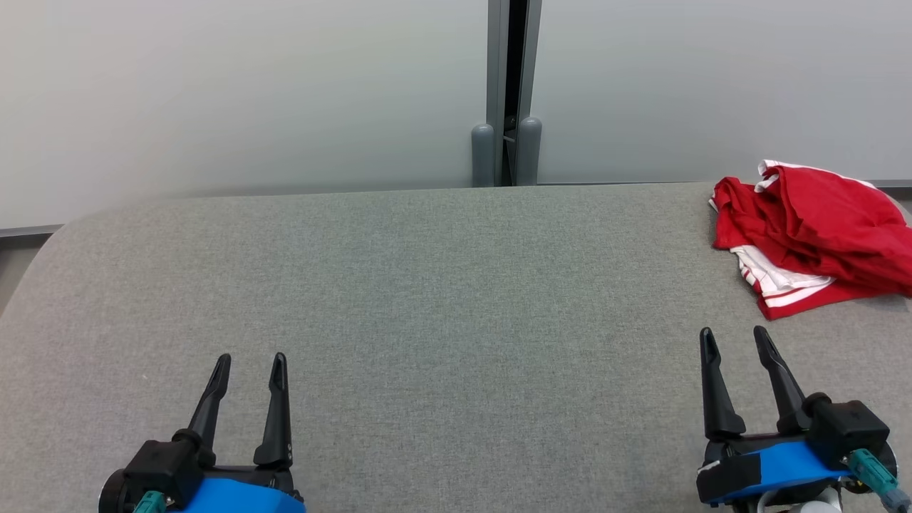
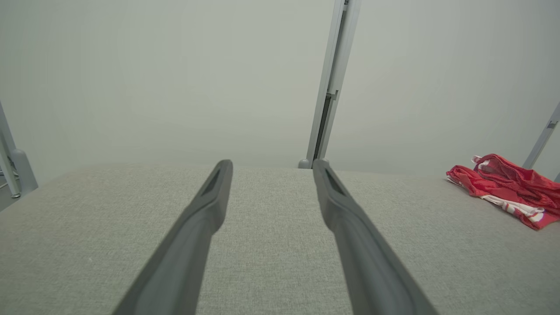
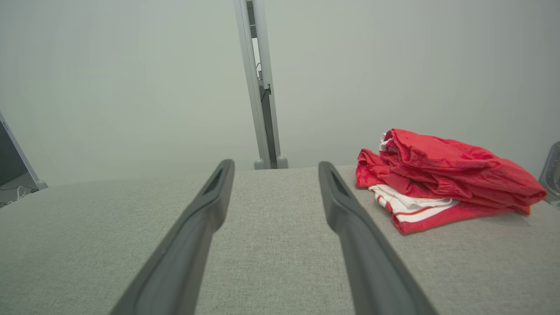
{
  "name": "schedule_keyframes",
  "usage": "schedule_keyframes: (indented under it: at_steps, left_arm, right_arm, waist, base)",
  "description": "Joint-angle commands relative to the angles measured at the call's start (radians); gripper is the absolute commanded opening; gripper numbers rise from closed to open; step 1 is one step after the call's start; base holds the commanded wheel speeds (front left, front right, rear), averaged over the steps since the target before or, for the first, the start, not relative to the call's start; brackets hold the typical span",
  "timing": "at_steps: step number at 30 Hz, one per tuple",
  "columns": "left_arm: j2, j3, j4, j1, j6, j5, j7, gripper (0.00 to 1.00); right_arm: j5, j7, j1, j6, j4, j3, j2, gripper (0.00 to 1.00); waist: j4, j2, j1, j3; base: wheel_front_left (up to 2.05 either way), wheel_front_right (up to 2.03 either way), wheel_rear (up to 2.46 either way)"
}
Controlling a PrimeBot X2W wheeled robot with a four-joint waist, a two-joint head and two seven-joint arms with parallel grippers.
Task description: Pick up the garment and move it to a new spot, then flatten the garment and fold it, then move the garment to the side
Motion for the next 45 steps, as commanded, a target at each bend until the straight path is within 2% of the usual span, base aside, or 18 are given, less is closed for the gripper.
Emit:
schedule_keyframes:
  at_steps: [1, 17, 18, 23, 45]
  left_arm:
    - [0.004, 0.0, 0.002, 0.014, 0.006, -0.001, -0.003, 1.0]
    - [0.004, 0.011, 0.007, 0.027, -0.002, -0.008, -0.003, 1.0]
    - [0.0, 0.006, 0.007, 0.016, -0.002, -0.004, 0.0, 0.0]
    - [-0.006, 0.002, 0.052, 0.035, -0.002, -0.006, 0.006, 0.0]
    - [-0.003, 0.054, 0.049, 0.01, -0.021, -0.397, 0.11, 0.0]
  right_arm:
    - [-0.008, -0.004, 0.016, 0.0, -0.006, -0.003, 0.005, 1.0]
    - [0.003, -0.004, 0.046, 0.0, -0.031, -0.01, 0.021, 1.0]
    - [0.003, 0.0, 0.036, 0.0, -0.03, -0.01, 0.017, 0.0]
    - [0.005, 0.004, 0.047, 0.0, 0.014, -0.01, 0.017, 0.0]
    - [0.42, 0.108, 0.019, 0.0, 0.017, -0.032, 0.018, 0.0]
  waist:
    - [0.001, -0.0001, 0.0003, -0.001]
    - [0.006, -0.0001, 0.0003, -0.012]
    - [0.006, -0.0001, 0.0003, -0.012]
    - [0.006, -0.0001, 0.0003, -0.013]
    - [0.003, -0.0001, 0.0003, -0.011]
  base:
    - [0.0, 0.0, 0.0]
    - [0.0, 0.0, 0.0]
    - [0.0, 0.0, 0.0]
    - [0.0, 0.0, 0.0]
    - [0.0, 0.0, 0.0]
